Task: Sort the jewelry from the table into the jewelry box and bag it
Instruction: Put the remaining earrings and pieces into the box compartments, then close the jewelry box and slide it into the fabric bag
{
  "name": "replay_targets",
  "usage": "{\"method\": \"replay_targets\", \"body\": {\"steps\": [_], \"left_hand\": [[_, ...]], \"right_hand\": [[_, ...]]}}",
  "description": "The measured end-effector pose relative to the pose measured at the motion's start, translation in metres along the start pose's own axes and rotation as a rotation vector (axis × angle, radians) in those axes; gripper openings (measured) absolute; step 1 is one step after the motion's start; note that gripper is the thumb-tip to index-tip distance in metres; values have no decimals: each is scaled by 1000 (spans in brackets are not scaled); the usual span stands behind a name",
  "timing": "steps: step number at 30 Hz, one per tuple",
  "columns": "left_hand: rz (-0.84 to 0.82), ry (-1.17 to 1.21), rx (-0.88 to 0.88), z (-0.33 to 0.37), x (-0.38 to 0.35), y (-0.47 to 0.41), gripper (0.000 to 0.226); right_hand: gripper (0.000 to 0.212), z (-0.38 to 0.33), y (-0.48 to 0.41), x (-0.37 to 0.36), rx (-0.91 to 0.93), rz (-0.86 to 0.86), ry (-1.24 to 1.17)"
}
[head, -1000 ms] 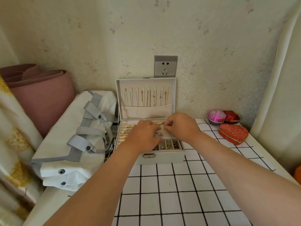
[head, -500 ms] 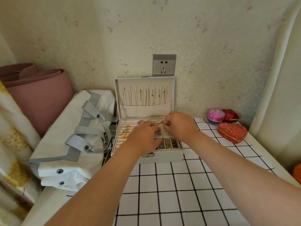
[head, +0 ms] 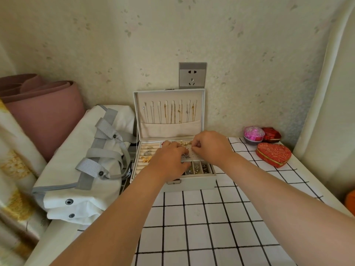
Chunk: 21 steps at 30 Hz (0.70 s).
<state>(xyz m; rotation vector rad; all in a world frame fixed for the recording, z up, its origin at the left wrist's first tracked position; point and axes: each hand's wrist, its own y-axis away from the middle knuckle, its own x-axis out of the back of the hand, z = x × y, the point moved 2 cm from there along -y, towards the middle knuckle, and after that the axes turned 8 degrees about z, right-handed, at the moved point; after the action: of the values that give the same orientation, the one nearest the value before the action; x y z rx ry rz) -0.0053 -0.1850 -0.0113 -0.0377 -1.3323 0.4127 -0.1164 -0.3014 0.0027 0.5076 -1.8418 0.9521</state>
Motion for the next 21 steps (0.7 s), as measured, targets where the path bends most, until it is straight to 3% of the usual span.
{"method": "replay_targets", "body": {"steps": [10,21], "left_hand": [[-1,-1,2,0,1,0,52],[91,85,23,-6,18,3,48]], "right_hand": [[16,-1,2,0,96,-9,-3],[17,-5,0,1,38,-52,66]]}}
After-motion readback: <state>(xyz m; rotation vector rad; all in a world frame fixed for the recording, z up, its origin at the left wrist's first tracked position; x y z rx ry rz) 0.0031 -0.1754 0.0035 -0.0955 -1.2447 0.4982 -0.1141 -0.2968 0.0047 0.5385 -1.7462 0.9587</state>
